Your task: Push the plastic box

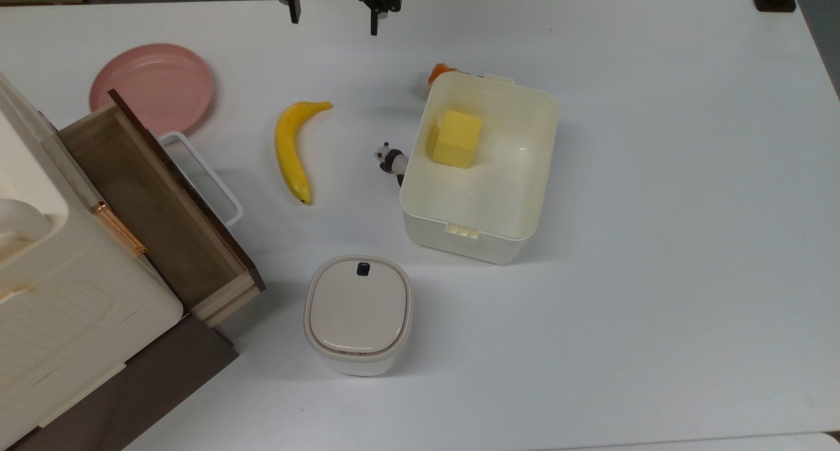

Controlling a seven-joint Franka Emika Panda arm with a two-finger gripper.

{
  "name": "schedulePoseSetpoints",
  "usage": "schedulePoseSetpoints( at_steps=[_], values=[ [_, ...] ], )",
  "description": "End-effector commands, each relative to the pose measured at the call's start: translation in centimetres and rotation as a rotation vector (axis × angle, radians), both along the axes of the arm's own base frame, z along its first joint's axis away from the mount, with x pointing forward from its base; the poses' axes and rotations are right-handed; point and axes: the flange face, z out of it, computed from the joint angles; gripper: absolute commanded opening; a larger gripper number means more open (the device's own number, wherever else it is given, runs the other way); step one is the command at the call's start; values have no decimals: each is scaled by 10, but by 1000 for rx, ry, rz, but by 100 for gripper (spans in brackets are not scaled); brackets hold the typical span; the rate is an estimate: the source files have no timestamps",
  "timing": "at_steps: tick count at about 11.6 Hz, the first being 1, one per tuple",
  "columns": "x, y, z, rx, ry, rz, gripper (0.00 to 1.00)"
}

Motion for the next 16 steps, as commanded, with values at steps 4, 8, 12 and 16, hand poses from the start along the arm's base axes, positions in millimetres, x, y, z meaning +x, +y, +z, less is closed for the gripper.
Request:
schedulePoseSetpoints(
  at_steps=[4,8,12,16],
  values=[
    [-4,-9,13,22,-4,47,100],
    [-4,-9,13,22,-4,50,100],
    [-10,-17,9,18,11,278,100],
    [-10,-18,-7,9,67,645,100]
  ],
)
